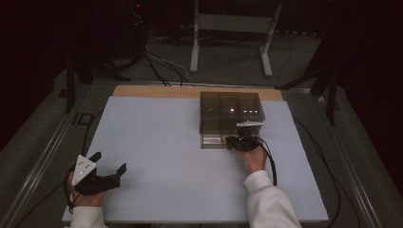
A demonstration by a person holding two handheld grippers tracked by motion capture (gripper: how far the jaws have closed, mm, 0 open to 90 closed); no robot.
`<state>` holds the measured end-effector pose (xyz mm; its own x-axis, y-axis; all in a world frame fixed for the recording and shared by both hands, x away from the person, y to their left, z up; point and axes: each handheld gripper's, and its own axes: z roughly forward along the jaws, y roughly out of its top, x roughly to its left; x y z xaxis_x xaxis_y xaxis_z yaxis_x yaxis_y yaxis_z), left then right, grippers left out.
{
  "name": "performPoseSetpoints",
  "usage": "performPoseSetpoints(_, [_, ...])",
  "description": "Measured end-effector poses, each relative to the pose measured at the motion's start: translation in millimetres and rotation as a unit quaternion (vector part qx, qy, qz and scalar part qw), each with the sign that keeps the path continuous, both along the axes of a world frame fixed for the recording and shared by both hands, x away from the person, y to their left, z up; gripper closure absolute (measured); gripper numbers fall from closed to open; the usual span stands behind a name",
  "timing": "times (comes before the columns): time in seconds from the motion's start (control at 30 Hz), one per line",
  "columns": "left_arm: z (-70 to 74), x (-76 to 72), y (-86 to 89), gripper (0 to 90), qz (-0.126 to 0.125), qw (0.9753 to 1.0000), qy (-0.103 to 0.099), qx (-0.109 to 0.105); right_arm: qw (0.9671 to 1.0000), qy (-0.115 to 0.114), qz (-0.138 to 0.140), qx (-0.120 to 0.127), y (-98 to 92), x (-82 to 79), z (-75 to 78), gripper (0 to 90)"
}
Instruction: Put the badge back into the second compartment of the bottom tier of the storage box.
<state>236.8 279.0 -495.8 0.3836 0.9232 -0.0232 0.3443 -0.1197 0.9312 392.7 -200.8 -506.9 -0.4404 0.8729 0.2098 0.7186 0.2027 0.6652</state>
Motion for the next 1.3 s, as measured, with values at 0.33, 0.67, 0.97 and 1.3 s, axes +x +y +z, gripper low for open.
performPoseSetpoints(0.33, [0.2,-0.1,0.2,0.4,0.000,1.0000,0.000,0.000,0.9996,-0.023,-0.014,-0.013,-1.6,-2.2,4.7,62.5])
performPoseSetpoints(0.67, [0.2,-0.2,0.3,0.3,0.001,1.0000,-0.001,0.000,0.9982,-0.051,-0.026,-0.017,-7.5,-7.5,15.0,43.3])
performPoseSetpoints(0.97, [0.1,-0.2,-0.3,0.3,0.001,1.0000,-0.001,0.000,0.9958,-0.082,-0.037,-0.019,-22.0,-20.2,32.8,22.9])
performPoseSetpoints(1.3, [0.3,-0.7,-0.1,0.3,0.000,1.0000,-0.001,-0.001,0.9927,-0.105,-0.042,-0.041,-27.1,-41.0,46.7,7.9])
